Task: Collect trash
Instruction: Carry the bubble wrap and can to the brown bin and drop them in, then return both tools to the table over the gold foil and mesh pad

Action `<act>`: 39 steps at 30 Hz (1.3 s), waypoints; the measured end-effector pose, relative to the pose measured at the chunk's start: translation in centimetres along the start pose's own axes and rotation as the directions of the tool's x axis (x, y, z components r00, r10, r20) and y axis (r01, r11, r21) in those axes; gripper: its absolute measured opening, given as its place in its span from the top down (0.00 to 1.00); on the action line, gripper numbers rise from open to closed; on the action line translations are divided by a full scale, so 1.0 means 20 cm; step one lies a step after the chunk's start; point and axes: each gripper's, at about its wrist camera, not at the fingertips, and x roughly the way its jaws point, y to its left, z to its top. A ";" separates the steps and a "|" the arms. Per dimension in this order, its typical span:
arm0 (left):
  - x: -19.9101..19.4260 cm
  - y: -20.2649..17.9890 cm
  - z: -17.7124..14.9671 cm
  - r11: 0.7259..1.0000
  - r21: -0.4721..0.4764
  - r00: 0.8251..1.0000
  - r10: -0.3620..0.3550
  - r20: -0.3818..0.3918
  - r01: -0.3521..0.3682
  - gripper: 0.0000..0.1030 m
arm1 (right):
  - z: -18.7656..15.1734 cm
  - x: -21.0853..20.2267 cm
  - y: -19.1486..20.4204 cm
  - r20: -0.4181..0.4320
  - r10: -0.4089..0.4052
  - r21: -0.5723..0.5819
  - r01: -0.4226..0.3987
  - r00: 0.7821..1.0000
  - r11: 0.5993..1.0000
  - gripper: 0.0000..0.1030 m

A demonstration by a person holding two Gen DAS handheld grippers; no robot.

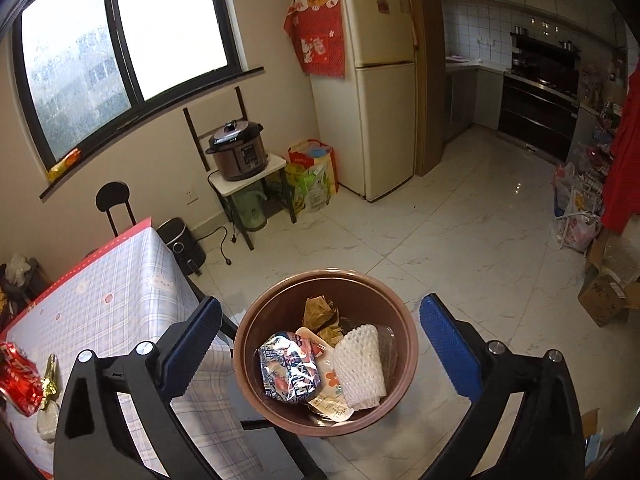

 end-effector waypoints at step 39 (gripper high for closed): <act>-0.28 0.21 0.23 0.995 0.068 0.985 0.066 0.161 -0.078 0.06 | -0.12 -0.39 0.59 0.035 0.103 -0.102 -0.099 0.994 0.990 0.05</act>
